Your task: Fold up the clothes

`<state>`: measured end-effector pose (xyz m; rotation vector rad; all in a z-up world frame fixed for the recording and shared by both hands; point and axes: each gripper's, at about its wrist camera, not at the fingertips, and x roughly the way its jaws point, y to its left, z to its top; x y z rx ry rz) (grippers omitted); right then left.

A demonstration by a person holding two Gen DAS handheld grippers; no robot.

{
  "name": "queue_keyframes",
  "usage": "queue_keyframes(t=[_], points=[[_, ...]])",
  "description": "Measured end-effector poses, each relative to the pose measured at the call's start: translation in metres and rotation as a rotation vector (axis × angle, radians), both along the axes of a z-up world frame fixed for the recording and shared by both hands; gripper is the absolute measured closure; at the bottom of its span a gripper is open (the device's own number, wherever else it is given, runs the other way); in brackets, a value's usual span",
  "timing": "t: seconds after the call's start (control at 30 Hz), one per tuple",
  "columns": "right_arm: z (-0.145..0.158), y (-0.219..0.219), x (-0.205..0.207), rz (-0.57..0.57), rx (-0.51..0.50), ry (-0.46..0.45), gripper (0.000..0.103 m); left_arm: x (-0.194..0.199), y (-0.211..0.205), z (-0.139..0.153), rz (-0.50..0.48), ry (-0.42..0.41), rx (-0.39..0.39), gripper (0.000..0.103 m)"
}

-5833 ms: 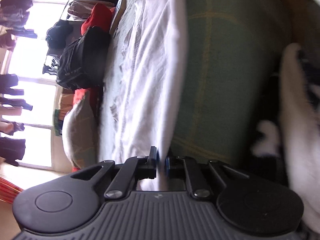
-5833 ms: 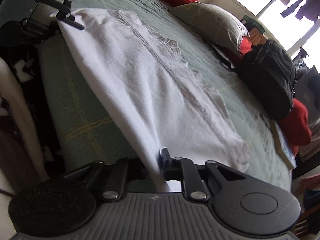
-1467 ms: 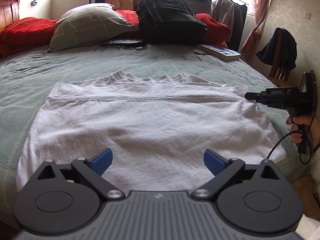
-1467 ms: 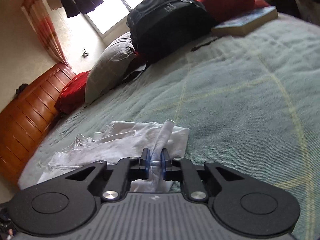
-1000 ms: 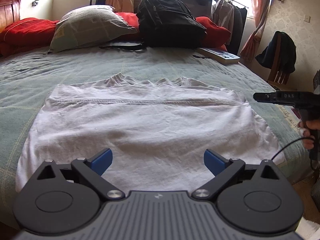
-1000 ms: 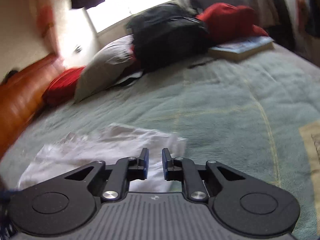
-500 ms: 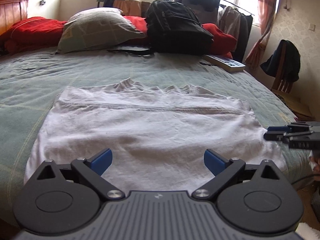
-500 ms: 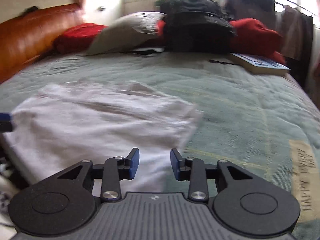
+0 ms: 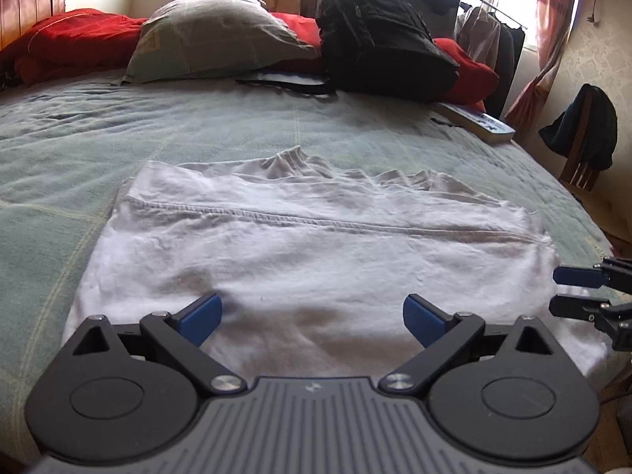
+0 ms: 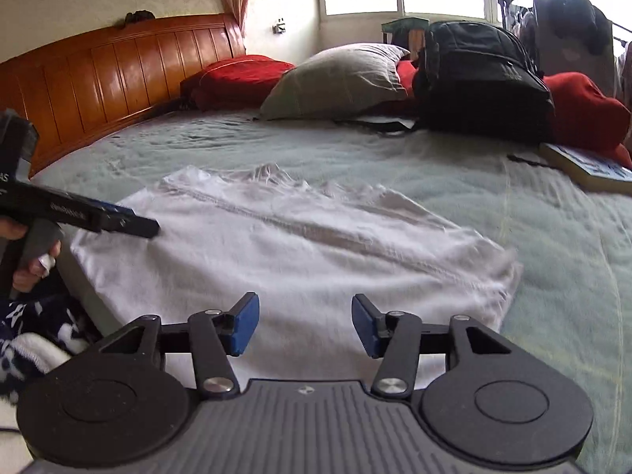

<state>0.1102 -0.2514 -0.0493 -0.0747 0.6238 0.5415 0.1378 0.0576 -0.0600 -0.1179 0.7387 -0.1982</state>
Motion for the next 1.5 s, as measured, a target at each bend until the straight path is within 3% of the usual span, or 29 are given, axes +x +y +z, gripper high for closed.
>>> queue_keyframes(t=[0.1,0.2,0.4,0.5,0.6,0.77,0.97,1.17,1.5], points=[[-0.016,0.009,0.018,-0.045,-0.028,0.038,0.045,0.004,0.01,-0.007,0.061,-0.006,0.025,0.005],[-0.025,0.003,0.017,-0.071,-0.034,0.034,0.038,0.003,0.018,0.001,0.111,0.019,0.034,0.005],[-0.027,0.001,0.013,-0.062,-0.003,0.034,0.029,0.021,-0.011,0.019,-0.055,-0.001,0.067,0.004],[-0.027,0.002,0.012,-0.057,0.006,0.035,0.023,0.039,-0.013,0.007,-0.038,0.052,0.05,0.004],[-0.029,0.003,0.012,-0.051,0.022,0.043,0.01,0.049,-0.003,-0.002,0.009,0.087,0.031,0.004],[-0.031,0.009,0.01,-0.036,0.0,0.035,0.002,0.037,-0.003,0.019,0.032,0.087,0.048,0.004],[-0.032,0.012,0.009,-0.039,-0.013,0.032,0.0,0.02,-0.024,0.026,-0.026,0.075,0.087,0.004],[-0.03,0.012,0.008,-0.064,-0.031,0.041,0.0,0.022,-0.021,0.009,0.007,0.121,0.095,0.004],[-0.01,0.011,0.015,-0.117,-0.013,0.094,0.0,-0.004,-0.021,0.024,0.015,0.06,0.086,0.004]])
